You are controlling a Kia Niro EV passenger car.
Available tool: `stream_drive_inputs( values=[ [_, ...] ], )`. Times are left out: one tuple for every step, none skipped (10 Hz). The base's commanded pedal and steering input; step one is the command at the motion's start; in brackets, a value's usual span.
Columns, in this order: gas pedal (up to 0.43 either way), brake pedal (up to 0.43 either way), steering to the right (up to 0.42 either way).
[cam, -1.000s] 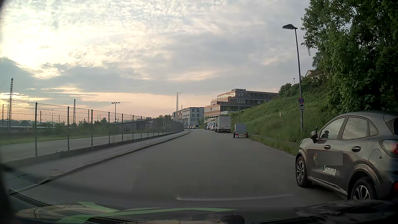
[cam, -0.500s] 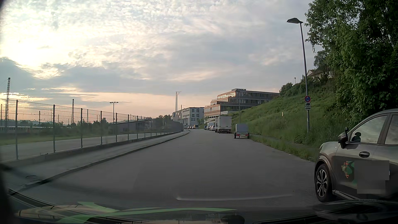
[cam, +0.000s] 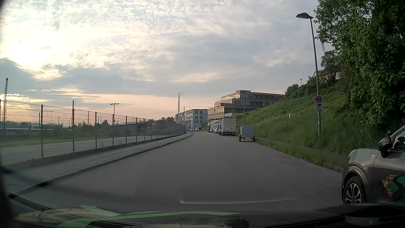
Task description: Follow the waypoints while adhering to traffic rules and regulations
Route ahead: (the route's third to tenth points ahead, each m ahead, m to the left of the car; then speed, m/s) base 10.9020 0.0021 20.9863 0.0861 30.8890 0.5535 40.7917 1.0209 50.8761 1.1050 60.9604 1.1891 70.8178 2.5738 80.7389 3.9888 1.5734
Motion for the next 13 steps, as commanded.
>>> stream_drive_inputs(
  values=[
    [0.0,0.171,-0.001],
    [0.0,0.165,-0.001],
    [0.0,0.159,0.0],
    [0.0,0.159,0.0],
    [0.0,0.152,0.0],
    [0.0,0.152,0.0],
    [0.0,0.152,0.0],
    [0.0,0.152,0.0],
    [0.0,0.152,0.0],
    [0.0,0.146,0.0],
    [0.0,0.14,0.0],
    [0.0,0.128,0.0],
    [0.0,0.11,0.0]
  ],
)
